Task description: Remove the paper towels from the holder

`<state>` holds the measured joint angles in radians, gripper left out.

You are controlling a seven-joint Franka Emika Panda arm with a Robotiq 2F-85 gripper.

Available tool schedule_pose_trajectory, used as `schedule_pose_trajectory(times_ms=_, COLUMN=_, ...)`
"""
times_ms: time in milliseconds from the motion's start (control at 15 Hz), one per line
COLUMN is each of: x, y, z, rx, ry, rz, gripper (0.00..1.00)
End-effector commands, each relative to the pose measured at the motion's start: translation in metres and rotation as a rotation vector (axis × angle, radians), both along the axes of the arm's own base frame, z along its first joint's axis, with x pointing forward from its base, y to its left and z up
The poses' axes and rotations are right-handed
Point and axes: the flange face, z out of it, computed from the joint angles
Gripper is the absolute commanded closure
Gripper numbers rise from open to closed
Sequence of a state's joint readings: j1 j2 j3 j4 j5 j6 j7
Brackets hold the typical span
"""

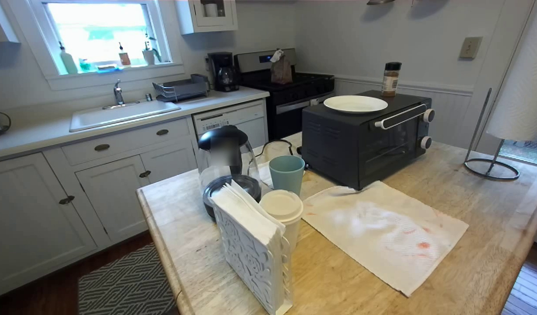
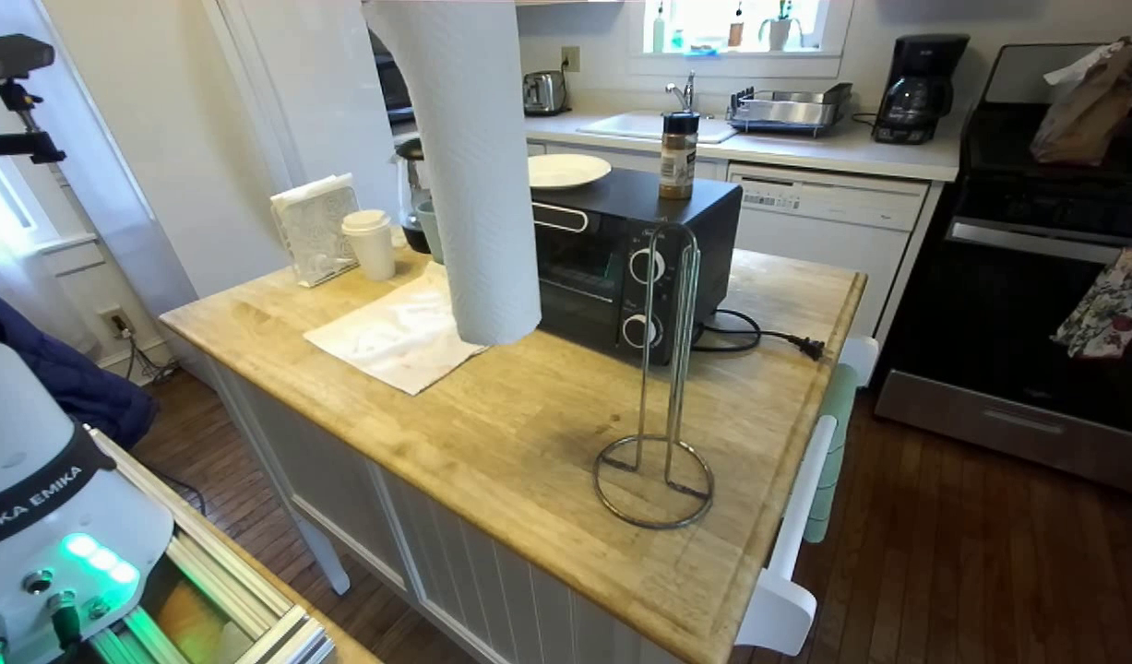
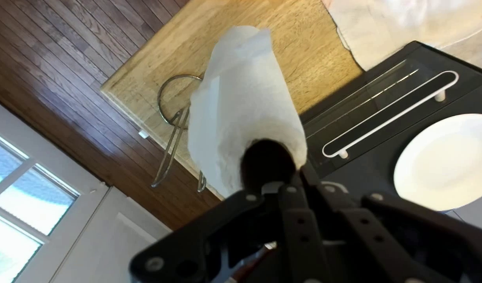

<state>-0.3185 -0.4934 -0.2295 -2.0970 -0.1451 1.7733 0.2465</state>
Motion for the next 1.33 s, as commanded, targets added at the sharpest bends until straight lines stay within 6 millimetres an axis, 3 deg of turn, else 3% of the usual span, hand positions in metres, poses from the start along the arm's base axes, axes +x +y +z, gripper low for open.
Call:
schedule_pose_trajectory(times_ms=0, x=0.010, y=0.004, z=-0.029, rx=0.003, ry=-0.034, rz=0.016, gripper=0.99)
schedule_pose_trajectory(times_ms=867, x=0.054, y=0.018, z=-0.134, rx=0.037, ry=-0.034, rz=0.028, gripper=0.99)
schedule_pose_trajectory(times_ms=1267, x=0.065, y=0.020, z=-0.162, rx=0.056, ry=-0.034, rz=0.002, gripper=0.99)
